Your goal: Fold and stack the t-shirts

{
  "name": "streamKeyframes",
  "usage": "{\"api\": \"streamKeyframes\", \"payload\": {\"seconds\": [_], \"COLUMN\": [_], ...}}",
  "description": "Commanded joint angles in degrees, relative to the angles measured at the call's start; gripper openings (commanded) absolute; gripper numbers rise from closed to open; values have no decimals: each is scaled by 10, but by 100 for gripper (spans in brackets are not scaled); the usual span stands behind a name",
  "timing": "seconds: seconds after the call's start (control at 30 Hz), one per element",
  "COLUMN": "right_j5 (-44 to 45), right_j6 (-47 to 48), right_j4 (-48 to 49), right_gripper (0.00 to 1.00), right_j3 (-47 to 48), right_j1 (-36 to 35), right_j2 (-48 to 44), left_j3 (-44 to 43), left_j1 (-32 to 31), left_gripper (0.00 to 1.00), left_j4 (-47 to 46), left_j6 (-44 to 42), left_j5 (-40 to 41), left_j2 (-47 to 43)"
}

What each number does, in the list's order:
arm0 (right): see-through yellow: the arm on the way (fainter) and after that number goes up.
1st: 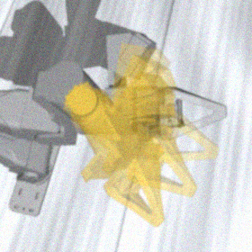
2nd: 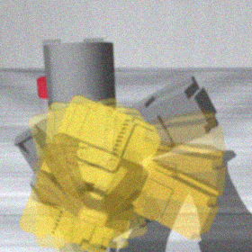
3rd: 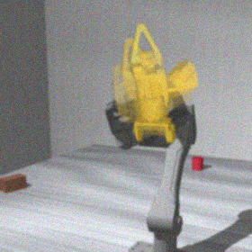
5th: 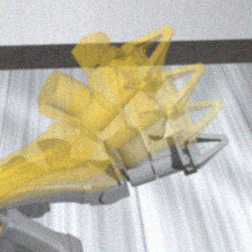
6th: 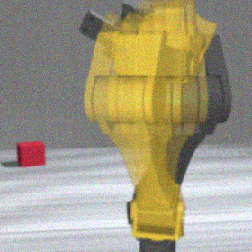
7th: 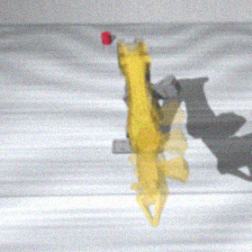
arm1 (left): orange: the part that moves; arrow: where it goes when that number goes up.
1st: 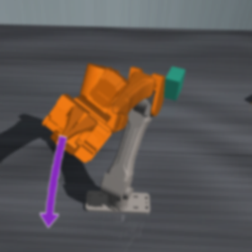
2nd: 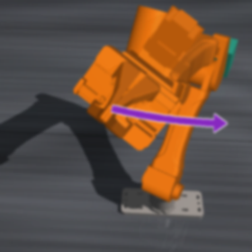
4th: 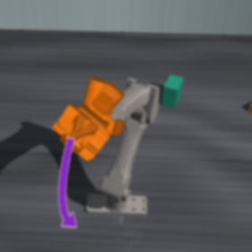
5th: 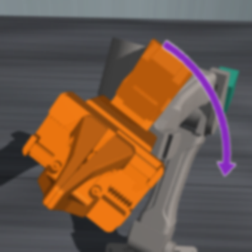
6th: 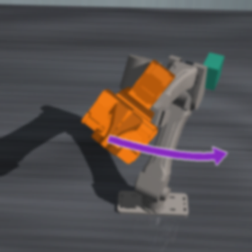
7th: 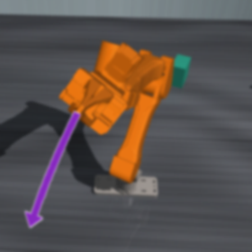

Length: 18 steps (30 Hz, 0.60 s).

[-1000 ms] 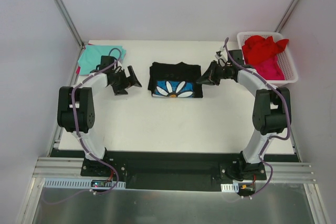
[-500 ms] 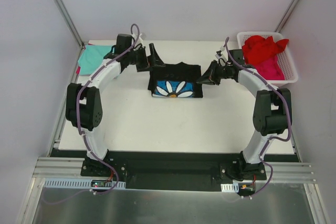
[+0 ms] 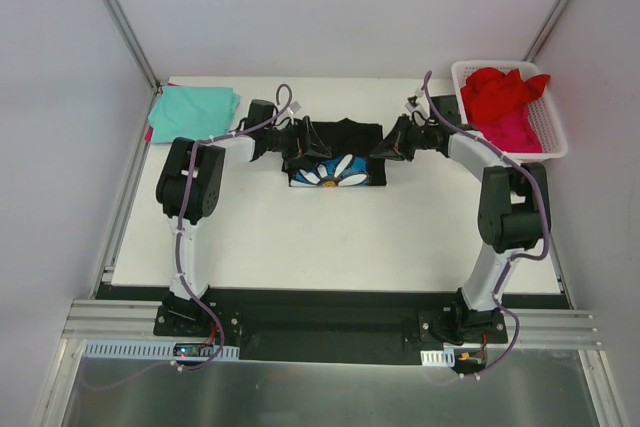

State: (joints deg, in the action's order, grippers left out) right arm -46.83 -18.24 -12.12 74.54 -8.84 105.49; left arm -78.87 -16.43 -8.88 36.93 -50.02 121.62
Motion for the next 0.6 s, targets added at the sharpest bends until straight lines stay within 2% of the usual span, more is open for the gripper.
{"api": "streamKeyframes", "payload": {"seconds": [0.0, 0.23, 0.57], "right_j5": [-39, -73, -42], "right_j6": [-43, -88, -72], "right_j4": [89, 119, 154], "right_gripper": [5, 4, 3], "right_j3": [21, 108, -30], "right_j1": [-19, -57, -66], "right_j2": [44, 167, 172], "left_j3": [34, 50, 37], "left_j1": [3, 14, 32], "left_gripper": [98, 97, 97], "left_j4": [-93, -90, -52], "left_j6": [24, 15, -12], "left_j5": [-25, -28, -33], "left_j2": [12, -2, -15]}}
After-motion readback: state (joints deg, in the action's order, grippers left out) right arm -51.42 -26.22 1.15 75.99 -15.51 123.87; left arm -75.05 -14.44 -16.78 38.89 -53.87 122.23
